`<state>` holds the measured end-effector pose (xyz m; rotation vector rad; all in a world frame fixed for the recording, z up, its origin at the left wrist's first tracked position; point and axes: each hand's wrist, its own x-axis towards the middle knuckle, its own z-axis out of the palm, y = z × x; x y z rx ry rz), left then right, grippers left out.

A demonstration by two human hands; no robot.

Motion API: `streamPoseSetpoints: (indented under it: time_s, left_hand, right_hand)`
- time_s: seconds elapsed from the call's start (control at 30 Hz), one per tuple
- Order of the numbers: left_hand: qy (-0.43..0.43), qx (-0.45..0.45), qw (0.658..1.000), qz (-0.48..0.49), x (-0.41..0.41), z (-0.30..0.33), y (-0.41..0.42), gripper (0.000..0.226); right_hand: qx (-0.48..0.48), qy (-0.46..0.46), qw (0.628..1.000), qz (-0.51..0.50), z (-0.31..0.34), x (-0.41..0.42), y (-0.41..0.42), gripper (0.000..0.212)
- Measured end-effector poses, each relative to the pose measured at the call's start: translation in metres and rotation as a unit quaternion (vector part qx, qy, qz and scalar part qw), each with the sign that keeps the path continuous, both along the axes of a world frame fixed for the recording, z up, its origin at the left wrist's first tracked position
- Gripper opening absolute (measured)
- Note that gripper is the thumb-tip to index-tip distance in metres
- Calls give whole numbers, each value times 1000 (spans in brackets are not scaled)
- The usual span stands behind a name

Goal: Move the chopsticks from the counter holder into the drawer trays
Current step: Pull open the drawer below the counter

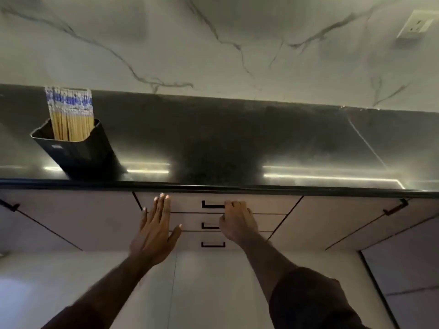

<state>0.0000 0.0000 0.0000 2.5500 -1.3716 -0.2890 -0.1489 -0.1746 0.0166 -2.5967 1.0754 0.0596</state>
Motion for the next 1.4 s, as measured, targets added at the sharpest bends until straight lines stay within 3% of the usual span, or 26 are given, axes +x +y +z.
streamPoseSetpoints:
  time_s: [0.2,0.5,0.9,1.03,1.4]
  left_hand:
    - [16,-13,1000,2,23,-49,-19,87]
    - [30,-16,999,2,43,-103,-30,81]
    - [-30,-74,996,-49,33,-99,-1,79]
    - [-51,-92,992,-65,20,-93,14,78]
    - [-72,-87,991,-70,-52,-89,84,77]
  right_hand:
    - [60,40,997,-34,-49,31,-16,47]
    - [47,129,990,-36,-134,63,-39,68]
    - [-43,76,995,-53,-134,42,-5,46]
    - [-18,60,994,-86,-125,20,25,33]
    - [29,28,994,-100,-128,-73,123,29]
